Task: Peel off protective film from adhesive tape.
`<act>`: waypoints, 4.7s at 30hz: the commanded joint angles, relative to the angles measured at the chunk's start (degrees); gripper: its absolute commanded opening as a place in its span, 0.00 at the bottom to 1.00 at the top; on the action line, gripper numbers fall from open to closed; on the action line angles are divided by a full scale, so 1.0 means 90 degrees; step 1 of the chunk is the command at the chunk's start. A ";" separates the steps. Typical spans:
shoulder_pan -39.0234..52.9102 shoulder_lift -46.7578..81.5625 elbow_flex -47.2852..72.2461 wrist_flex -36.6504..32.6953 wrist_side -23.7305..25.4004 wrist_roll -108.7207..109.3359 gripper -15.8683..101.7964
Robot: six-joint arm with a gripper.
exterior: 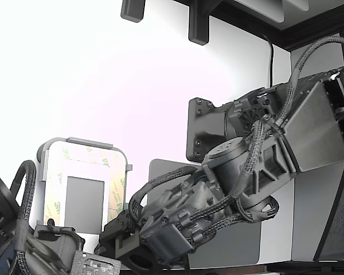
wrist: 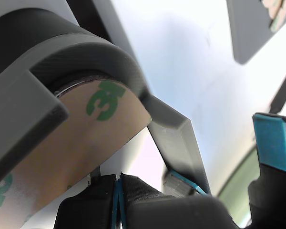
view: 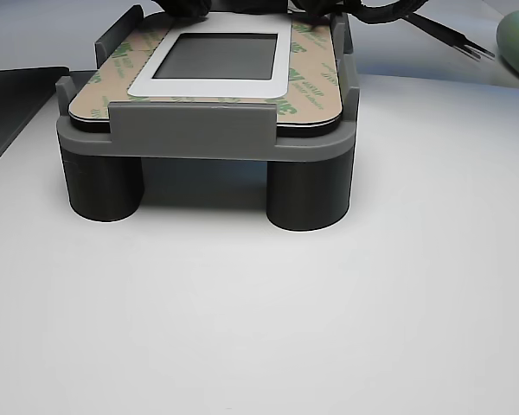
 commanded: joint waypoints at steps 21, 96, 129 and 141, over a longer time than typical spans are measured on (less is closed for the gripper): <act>-0.0039 0.0293 -0.0049 -0.0010 0.0010 -0.0010 0.04; -0.0029 0.0449 0.0049 0.0010 0.0059 -0.0146 0.05; 0.0010 0.0615 0.0342 -0.0127 0.0078 -0.0117 0.07; -0.0117 0.0596 0.0459 -0.0283 -0.0039 -0.0195 0.08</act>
